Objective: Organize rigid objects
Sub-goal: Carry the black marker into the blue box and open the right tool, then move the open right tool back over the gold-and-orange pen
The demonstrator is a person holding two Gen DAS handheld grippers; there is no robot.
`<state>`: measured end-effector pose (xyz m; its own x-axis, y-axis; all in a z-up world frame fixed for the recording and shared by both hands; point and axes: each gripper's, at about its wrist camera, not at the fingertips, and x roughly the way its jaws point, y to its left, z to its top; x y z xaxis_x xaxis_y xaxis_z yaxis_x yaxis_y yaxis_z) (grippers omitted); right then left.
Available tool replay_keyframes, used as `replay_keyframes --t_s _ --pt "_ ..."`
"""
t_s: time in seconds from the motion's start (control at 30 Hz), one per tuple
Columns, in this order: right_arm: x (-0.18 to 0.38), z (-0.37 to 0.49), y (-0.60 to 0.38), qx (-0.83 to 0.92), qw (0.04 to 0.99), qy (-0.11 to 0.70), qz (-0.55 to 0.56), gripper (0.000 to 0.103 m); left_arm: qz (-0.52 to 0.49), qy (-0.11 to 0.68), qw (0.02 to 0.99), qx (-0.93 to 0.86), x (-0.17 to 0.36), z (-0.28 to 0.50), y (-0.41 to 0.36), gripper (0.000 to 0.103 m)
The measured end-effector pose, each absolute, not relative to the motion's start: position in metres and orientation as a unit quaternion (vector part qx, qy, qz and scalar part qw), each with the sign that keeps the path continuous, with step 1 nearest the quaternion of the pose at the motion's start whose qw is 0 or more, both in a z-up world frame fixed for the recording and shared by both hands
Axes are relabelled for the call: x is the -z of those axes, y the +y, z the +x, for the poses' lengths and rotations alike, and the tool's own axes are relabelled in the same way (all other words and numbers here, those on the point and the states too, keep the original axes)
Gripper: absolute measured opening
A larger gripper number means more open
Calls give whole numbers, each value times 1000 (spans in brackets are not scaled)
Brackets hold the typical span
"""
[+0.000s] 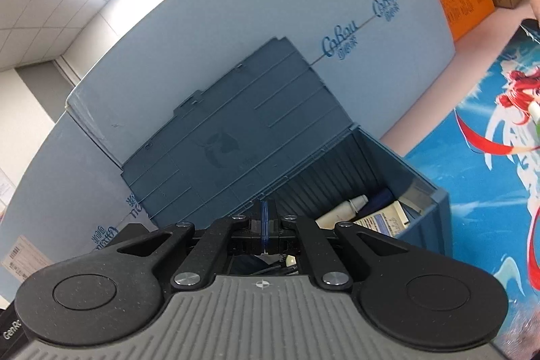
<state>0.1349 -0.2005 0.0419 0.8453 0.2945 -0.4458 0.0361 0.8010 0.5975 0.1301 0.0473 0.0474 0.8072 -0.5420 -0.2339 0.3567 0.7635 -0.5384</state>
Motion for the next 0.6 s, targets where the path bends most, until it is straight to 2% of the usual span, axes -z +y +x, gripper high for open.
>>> replay_keyframes --t_s 0.07,0.13,0.3,0.33,0.4,0.43,0.47,0.53,0.6 --pt "-42 129 -204 -75 909 264 314 2 -242 192 918 247 -47 130 46 53" --pt "-43 124 -210 -77 910 257 316 3 -239 193 919 249 -48 129 44 63" --pt "-49 104 -222 -66 921 235 304 3 -225 194 918 262 -48 128 32 65" --pt "-51 99 -225 -63 925 230 297 8 -222 194 918 265 -49 128 29 66" --pt "-53 88 -231 -52 930 217 292 23 -215 194 917 274 -50 127 24 66" --pt "-55 82 -235 -45 933 208 290 38 -213 193 917 278 -50 126 21 67" --pt "-57 76 -239 -39 937 198 287 48 -210 193 917 281 -51 125 19 67" --pt "-60 64 -246 -26 945 180 271 51 -208 192 915 288 -52 123 15 69" --pt "-63 53 -253 -13 953 169 251 60 -206 191 912 300 -53 121 10 71"
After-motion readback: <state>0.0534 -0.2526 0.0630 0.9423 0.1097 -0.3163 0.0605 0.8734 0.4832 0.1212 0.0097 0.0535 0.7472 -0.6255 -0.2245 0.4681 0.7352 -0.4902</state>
